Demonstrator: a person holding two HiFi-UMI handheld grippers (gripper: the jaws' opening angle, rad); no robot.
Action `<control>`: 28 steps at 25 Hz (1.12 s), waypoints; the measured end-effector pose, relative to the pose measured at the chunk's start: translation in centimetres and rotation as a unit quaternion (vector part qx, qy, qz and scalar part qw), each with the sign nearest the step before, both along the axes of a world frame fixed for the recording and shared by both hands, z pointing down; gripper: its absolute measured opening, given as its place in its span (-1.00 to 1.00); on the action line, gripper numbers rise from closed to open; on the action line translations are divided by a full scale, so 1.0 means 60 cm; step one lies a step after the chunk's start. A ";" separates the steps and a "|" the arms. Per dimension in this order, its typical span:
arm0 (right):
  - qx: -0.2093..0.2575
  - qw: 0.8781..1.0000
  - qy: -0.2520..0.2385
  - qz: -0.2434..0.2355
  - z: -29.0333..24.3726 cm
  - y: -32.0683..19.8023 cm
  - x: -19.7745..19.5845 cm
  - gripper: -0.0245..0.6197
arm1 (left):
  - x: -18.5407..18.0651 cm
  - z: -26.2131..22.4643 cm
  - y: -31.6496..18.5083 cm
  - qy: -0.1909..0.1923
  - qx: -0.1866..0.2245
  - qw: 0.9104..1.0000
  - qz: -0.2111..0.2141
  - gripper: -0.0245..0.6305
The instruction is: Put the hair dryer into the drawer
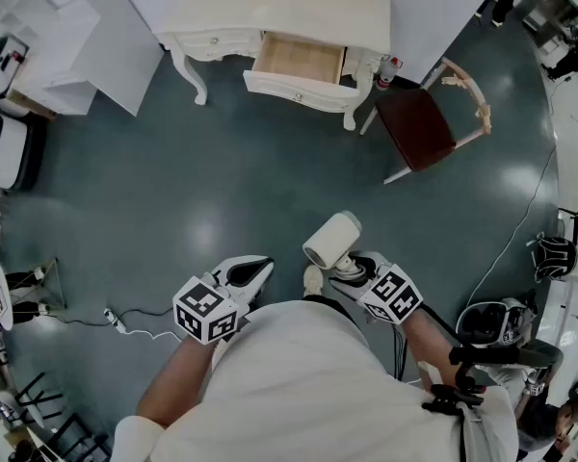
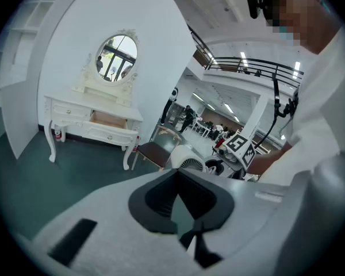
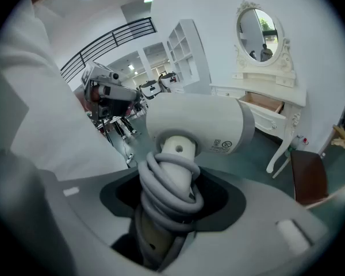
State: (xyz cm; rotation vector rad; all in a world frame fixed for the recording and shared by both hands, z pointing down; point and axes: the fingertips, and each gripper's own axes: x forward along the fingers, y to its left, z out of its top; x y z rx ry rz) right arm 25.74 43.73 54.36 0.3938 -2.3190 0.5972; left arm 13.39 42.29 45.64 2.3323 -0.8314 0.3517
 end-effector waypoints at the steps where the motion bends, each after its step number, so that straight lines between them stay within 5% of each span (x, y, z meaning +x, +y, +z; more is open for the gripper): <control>1: 0.002 1.000 0.000 0.004 -0.006 0.004 -0.009 -0.16 | -0.006 -0.011 0.005 -0.003 0.009 1.000 0.006 -0.93; 6: 0.012 1.000 -0.006 0.017 -0.034 0.035 -0.089 -0.16 | -0.085 -0.055 0.044 -0.002 0.046 0.999 0.020 -0.93; 19: 0.011 0.999 -0.011 0.047 -0.060 0.109 -0.327 -0.17 | -0.357 -0.037 0.153 0.030 0.035 0.999 -0.017 -0.93; 28: 0.000 0.997 0.000 0.078 -0.055 0.089 -0.376 -0.16 | -0.412 -0.001 0.119 0.042 0.011 0.999 0.003 -0.93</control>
